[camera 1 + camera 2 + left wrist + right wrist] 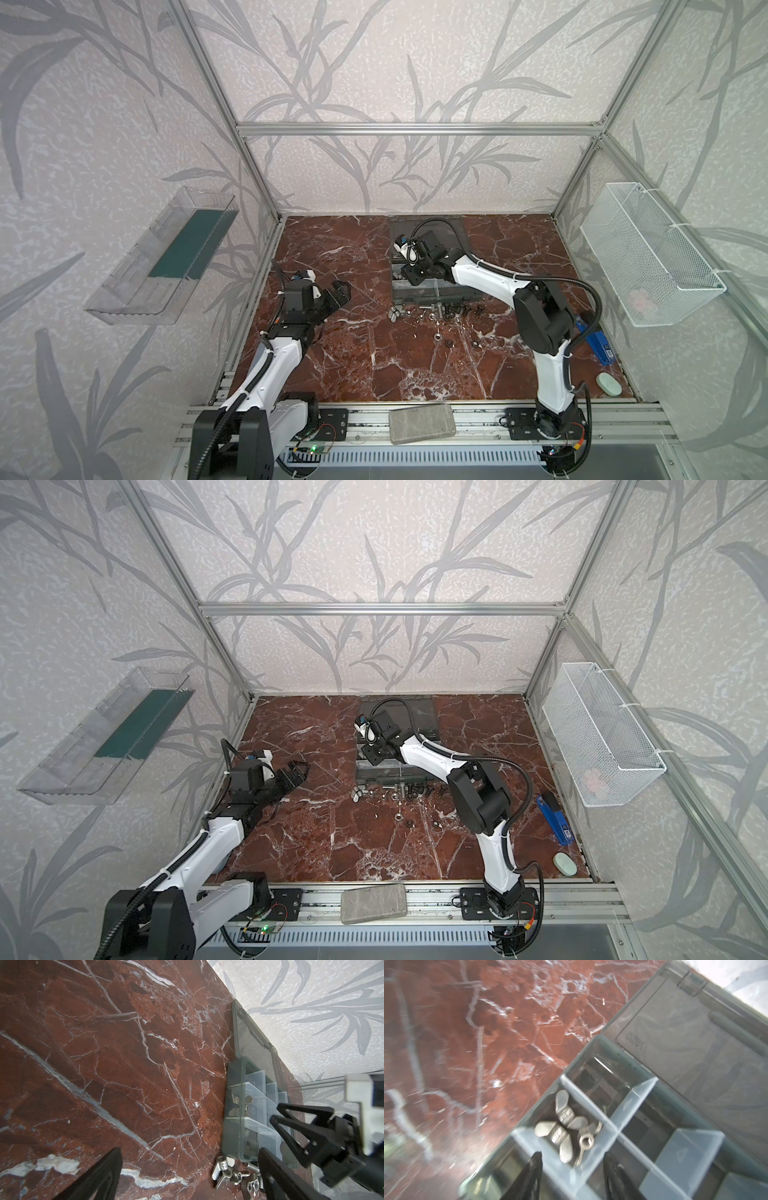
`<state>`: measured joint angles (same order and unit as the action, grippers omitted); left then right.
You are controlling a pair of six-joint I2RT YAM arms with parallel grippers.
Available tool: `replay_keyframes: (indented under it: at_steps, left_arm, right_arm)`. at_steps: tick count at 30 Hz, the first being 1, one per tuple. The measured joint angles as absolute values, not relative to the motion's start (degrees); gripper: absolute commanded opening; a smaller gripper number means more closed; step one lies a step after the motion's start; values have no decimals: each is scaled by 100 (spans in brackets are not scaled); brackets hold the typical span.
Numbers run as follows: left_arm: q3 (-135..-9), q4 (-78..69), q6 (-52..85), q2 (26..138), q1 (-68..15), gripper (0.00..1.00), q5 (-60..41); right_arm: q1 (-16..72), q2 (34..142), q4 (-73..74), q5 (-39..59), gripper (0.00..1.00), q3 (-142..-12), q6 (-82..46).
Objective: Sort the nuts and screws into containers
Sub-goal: 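Move the right gripper back to the pile beside the box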
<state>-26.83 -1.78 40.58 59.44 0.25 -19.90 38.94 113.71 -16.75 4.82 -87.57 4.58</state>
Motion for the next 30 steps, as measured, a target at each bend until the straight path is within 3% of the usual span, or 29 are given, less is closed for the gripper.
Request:
replay_keyframes:
  at_steps: [7, 15, 23, 30]
  left_arm:
    - [-2683, -189, 4080, 5948, 25, 99, -2008]
    - [-2685, -119, 4171, 5992, 25, 100, -2012]
    - [-2685, -89, 4206, 6040, 25, 99, -2069]
    - [-2685, -89, 4204, 6130, 25, 99, -2112]
  right_arm:
    - [3907, 9717, -1660, 808, 61, -7529, 349]
    - [4106, 8674, -1682, 276, 64, -6149, -871]
    - [4521, 8781, -1837, -211, 64, -5961, -2176]
    - [4917, 9950, -2272, -301, 64, -6635, -2832]
